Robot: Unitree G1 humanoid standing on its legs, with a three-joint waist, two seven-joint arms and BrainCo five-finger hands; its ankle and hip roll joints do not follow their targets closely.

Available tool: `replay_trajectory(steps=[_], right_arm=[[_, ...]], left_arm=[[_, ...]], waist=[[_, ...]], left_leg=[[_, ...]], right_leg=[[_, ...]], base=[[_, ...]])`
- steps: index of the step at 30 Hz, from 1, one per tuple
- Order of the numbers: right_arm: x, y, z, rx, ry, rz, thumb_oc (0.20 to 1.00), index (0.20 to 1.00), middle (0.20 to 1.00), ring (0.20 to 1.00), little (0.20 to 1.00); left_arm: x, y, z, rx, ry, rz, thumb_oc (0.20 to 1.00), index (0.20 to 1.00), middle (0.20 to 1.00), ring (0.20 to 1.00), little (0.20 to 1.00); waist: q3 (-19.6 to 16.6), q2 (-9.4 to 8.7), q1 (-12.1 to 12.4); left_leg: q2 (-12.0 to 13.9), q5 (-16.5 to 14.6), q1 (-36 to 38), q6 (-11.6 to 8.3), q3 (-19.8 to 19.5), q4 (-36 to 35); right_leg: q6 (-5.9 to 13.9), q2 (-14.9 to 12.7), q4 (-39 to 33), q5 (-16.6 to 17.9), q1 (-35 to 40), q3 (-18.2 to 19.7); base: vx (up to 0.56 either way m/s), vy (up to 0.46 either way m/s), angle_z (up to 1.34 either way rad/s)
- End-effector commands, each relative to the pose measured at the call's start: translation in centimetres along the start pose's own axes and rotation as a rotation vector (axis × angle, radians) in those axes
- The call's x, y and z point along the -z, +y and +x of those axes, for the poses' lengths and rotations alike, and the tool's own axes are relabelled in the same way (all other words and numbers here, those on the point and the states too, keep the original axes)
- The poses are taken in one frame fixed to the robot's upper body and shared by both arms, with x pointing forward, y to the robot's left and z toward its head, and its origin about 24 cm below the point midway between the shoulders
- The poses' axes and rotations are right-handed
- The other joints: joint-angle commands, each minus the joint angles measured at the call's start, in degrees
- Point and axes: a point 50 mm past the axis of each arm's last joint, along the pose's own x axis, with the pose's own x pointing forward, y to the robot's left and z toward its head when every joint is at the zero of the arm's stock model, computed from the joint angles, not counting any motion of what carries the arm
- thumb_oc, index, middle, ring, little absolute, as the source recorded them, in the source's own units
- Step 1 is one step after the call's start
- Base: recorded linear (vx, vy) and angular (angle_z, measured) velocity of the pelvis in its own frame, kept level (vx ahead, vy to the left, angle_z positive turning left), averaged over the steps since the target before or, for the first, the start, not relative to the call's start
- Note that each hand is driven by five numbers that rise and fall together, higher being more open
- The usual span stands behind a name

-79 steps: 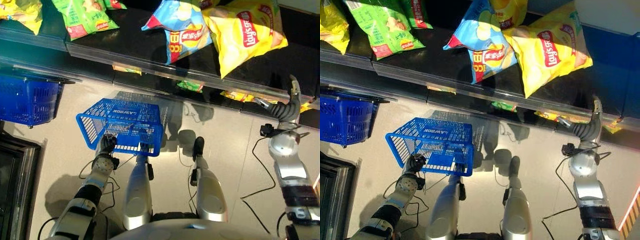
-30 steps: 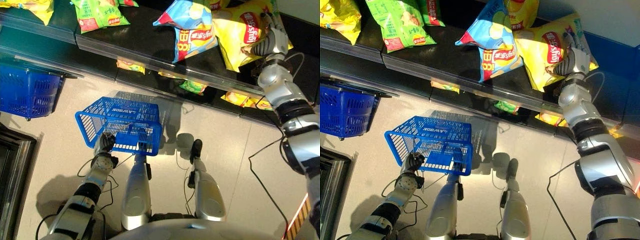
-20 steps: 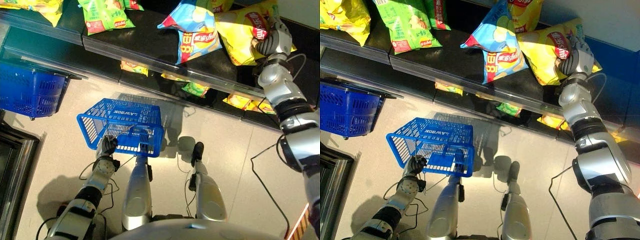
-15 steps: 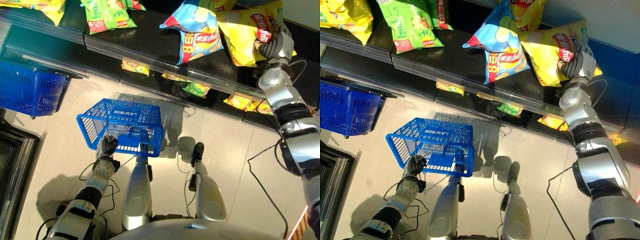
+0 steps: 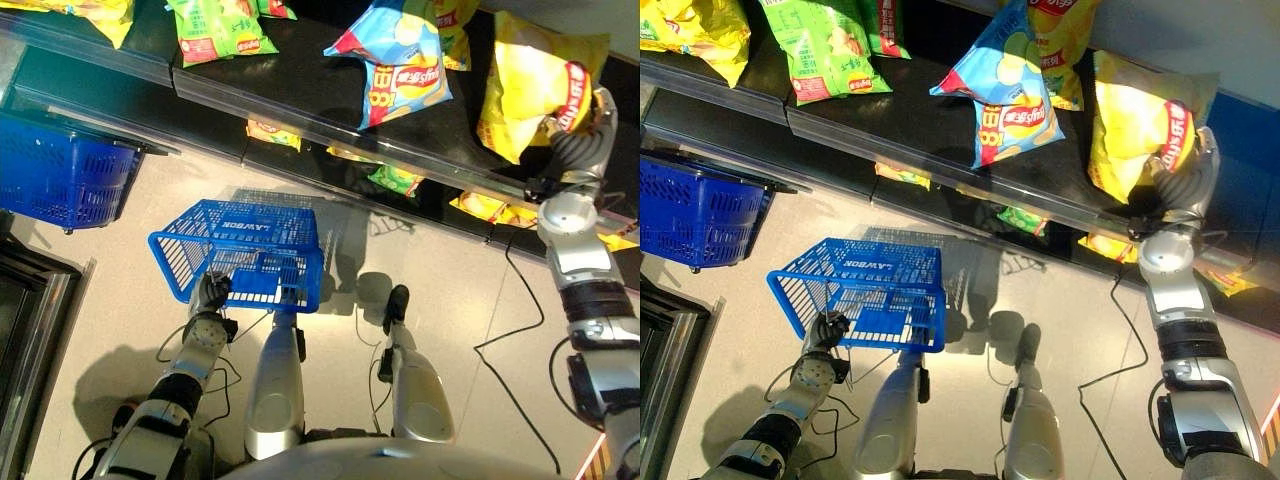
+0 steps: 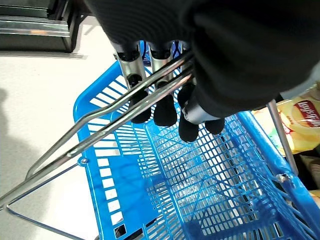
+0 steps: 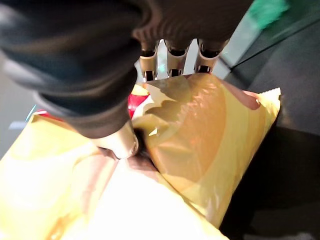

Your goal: Pick up the snacks into the basket

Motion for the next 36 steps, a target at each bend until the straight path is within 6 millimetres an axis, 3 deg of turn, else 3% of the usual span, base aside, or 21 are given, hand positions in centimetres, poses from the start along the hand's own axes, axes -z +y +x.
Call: replay_trajectory(steps=[1, 5, 8, 10, 16, 20, 23, 24, 26, 27, 29, 33, 36], right_arm=[[1.4, -3.9, 1.0, 0.133, 0.087, 0.072, 0.200, 0.200, 0.200, 0.200, 0.200], [0.3, -7.2, 2.6, 0.215, 0.054, 0.112, 0.200, 0.200, 0.200, 0.200, 0.200], [-0.5, -8.3, 3.4, 0.243, 0.034, 0.172, 0.200, 0.200, 0.200, 0.200, 0.200], [-2.1, -9.8, 4.3, 0.273, -0.020, 0.251, 0.200, 0.200, 0.200, 0.200, 0.200], [-4.1, -10.1, 4.6, 0.136, -0.114, 0.429, 0.200, 0.200, 0.200, 0.200, 0.200], [-4.7, -8.7, 3.4, -0.005, -0.156, 0.490, 0.200, 0.200, 0.200, 0.200, 0.200], [-5.4, -6.1, -0.2, -0.284, -0.222, 0.491, 0.200, 0.200, 0.200, 0.200, 0.200], [-5.3, -6.1, -0.4, -0.284, -0.218, 0.489, 0.200, 0.200, 0.200, 0.200, 0.200], [-6.2, -4.8, -3.2, -0.428, -0.278, 0.474, 0.200, 0.200, 0.200, 0.200, 0.200], [-6.2, -4.9, -3.3, -0.429, -0.276, 0.474, 0.200, 0.200, 0.200, 0.200, 0.200], [-6.9, -3.8, -6.3, -0.567, -0.320, 0.471, 0.200, 0.200, 0.200, 0.200, 0.200], [-8.3, -3.5, -8.6, -0.665, -0.383, 0.542, 0.200, 0.200, 0.200, 0.200, 0.200], [-8.6, -3.8, -8.9, -0.665, -0.398, 0.566, 0.200, 0.200, 0.200, 0.200, 0.200]], left_arm=[[1.9, 2.9, 0.5, -0.091, 0.060, 0.065, 0.200, 0.200, 0.200, 0.200, 0.200], [2.4, 3.4, 0.6, -0.092, 0.091, 0.071, 0.200, 0.200, 0.200, 0.200, 0.200], [2.5, 3.4, 0.8, -0.090, 0.103, 0.069, 0.200, 0.200, 0.200, 0.200, 0.200], [3.0, 3.6, 0.8, -0.091, 0.130, 0.076, 0.200, 0.200, 0.200, 0.200, 0.200], [3.7, 3.8, 0.8, -0.069, 0.164, 0.072, 0.200, 0.200, 0.200, 0.200, 0.200], [3.9, 3.6, 0.7, -0.054, 0.172, 0.063, 0.200, 0.200, 0.200, 0.200, 0.200], [4.2, 3.1, 0.4, -0.024, 0.190, 0.032, 0.200, 0.200, 0.200, 0.200, 0.200], [4.3, 3.1, 0.4, -0.023, 0.190, 0.035, 0.200, 0.200, 0.200, 0.200, 0.200], [4.5, 2.6, 0.3, -0.006, 0.213, -0.001, 0.200, 0.200, 0.200, 0.200, 0.200], [4.6, 2.6, 0.2, -0.006, 0.213, 0.001, 0.200, 0.200, 0.200, 0.200, 0.200], [4.9, 2.3, 0.2, -0.002, 0.239, -0.028, 0.200, 0.200, 0.200, 0.200, 0.200], [4.7, 2.6, 0.5, -0.017, 0.239, -0.036, 0.200, 0.200, 0.200, 0.200, 0.200], [4.5, 2.7, 0.6, -0.019, 0.228, -0.026, 0.200, 0.200, 0.200, 0.200, 0.200]], waist=[[1.5, -1.15, -0.9], [0.3, -1.83, -1.6], [-0.2, -2.06, -1.8], [-1.0, -2.52, -2.2], [-2.3, -3.14, -2.7], [-2.7, -3.47, -3.1], [-2.6, -3.93, -3.9], [-2.8, -3.98, -3.8], [-2.7, -4.03, -4.4], [-2.8, -4.07, -4.4], [-2.7, -4.14, -5.1], [-3.1, -4.25, -5.7], [-3.4, -4.37, -5.8]], left_leg=[[-4.1, -5.8, 1.8, 1.18, 0.8, 0.7], [-4.1, -6.0, 2.3, 1.22, 1.2, 0.6], [-4.0, -6.2, 2.7, 1.22, 1.5, 0.6], [-4.0, -6.3, 3.0, 1.24, 1.7, 0.6], [-3.9, -6.3, 3.6, 1.04, 2.3, 0.7], [-3.8, -6.2, 3.7, 0.98, 2.5, 0.7], [-3.6, -6.2, 3.9, 1.08, 2.8, 0.9], [-3.6, -6.2, 3.9, 1.08, 2.8, 0.9], [-3.5, -6.2, 4.0, 1.13, 3.0, 1.1], [-3.5, -6.2, 4.0, 1.13, 3.0, 1.1], [-3.4, -6.2, 4.2, 1.11, 3.2, 1.2], [-3.3, -6.4, 4.3, 1.05, 3.4, 1.3], [-3.3, -6.5, 4.4, 1.05, 3.5, 1.2]], right_leg=[[1.54, -0.5, 2.1, 1.9, -6.1, 1.9], [1.56, -0.5, 2.3, 2.0, -6.1, 2.4], [1.57, -0.4, 2.3, 2.0, -6.0, 2.7], [1.51, -0.2, 2.1, 2.1, -5.9, 3.2], [1.43, 0.1, 1.9, 2.1, -5.7, 3.5], [1.31, 0.2, 2.0, 2.1, -5.7, 3.8], [1.14, 0.4, 1.9, 2.1, -5.5, 4.1], [1.14, 0.4, 1.9, 2.1, -5.5, 4.0], [1.00, 0.4, 2.0, 2.0, -5.5, 4.3], [1.00, 0.4, 2.0, 2.0, -5.5, 4.3], [0.89, 0.6, 2.2, 1.9, -5.5, 4.5], [0.89, 0.7, 2.1, 1.9, -5.6, 4.7], [0.93, 0.8, 2.0, 2.0, -5.5, 4.8]], base=[[0.00, 0.000, 0.00], [0.00, 0.000, -0.01], [0.01, -0.002, -0.10], [0.01, -0.002, -0.10], [0.00, -0.011, -0.08], [0.00, -0.009, -0.04], [0.00, 0.000, 0.00], [0.00, 0.000, 0.00], [0.00, -0.003, -0.02], [0.00, -0.004, -0.05], [0.00, -0.008, -0.05], [0.00, 0.000, -0.03], [0.01, -0.004, -0.08]])
